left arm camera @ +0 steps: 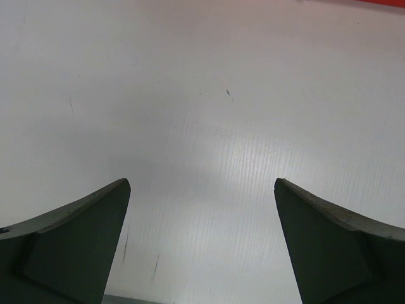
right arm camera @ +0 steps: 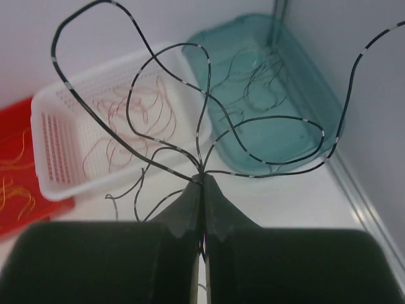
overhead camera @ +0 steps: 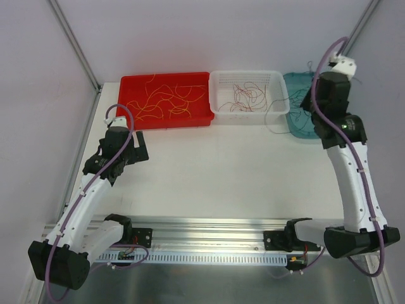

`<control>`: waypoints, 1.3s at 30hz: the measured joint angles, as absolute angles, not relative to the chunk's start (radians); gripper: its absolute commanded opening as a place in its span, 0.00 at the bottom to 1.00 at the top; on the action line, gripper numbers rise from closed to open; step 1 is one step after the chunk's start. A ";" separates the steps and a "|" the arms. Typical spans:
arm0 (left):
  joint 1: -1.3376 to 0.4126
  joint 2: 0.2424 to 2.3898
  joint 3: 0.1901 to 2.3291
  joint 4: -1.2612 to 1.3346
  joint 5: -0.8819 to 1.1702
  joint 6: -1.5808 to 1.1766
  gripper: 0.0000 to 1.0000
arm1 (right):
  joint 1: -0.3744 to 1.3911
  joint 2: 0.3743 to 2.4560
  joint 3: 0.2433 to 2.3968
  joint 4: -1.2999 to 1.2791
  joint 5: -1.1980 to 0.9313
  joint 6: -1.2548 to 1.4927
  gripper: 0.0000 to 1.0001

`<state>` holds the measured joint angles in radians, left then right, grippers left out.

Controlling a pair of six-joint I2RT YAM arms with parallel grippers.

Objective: Untangle the cables

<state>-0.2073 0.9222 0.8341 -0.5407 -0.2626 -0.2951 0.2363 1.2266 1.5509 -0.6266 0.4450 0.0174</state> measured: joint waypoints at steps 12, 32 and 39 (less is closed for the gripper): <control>-0.207 0.940 0.827 -0.540 -0.260 -0.295 0.99 | -0.112 1.616 1.812 -0.370 0.430 -0.064 0.01; -0.207 1.054 0.819 -0.541 -0.290 -0.295 0.99 | -0.208 2.223 1.994 -0.304 0.302 -0.059 0.97; -0.207 0.974 0.819 -0.542 -0.288 -0.294 0.99 | -0.207 1.908 1.875 -0.370 0.245 -0.011 1.00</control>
